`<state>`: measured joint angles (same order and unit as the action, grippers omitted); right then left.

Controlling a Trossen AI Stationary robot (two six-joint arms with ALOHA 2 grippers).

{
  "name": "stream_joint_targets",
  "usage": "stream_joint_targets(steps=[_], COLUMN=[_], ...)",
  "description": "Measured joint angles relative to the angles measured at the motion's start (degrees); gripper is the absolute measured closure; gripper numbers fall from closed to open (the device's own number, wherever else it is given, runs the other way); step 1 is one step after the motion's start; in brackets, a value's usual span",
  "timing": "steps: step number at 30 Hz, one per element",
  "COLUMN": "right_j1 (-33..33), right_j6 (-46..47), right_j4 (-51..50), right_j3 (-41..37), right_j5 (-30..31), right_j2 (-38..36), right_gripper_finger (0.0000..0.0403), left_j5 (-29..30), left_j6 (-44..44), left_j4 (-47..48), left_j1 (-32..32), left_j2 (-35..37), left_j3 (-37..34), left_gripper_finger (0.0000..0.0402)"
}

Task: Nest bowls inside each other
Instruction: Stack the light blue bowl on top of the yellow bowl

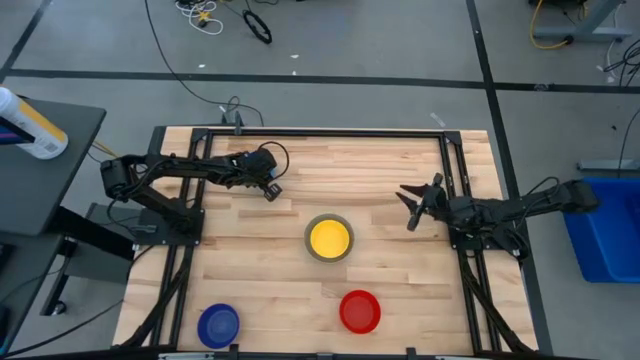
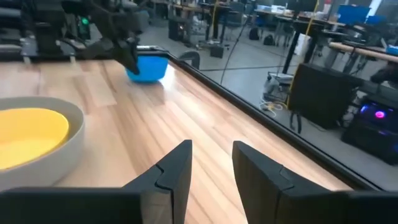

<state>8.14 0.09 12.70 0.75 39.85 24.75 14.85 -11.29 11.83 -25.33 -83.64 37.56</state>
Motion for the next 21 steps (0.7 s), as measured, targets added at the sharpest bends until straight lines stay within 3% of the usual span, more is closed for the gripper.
stream_joint_targets(steps=[9, 16, 21], right_j1=[0.00, 0.00, 0.01], right_j6=[0.09, 1.28, 2.63], right_j4=[-0.70, -2.38, -2.81], right_j3=[0.00, 0.00, 0.00], right_j5=[0.11, 0.09, 0.05], right_j2=[0.00, 0.00, 0.00], right_gripper_finger=[0.0277, 0.0272, 0.0274], left_j5=[7.42, 15.29, 17.34], left_j6=[0.07, -1.77, -1.19], left_j4=[-5.72, -1.10, -1.27], left_j1=[12.04, 26.56, 36.85], left_j2=[0.00, 0.00, 0.02], left_j3=[1.88, 10.21, 16.67], left_gripper_finger=[0.0396, 0.0396, 0.0396])
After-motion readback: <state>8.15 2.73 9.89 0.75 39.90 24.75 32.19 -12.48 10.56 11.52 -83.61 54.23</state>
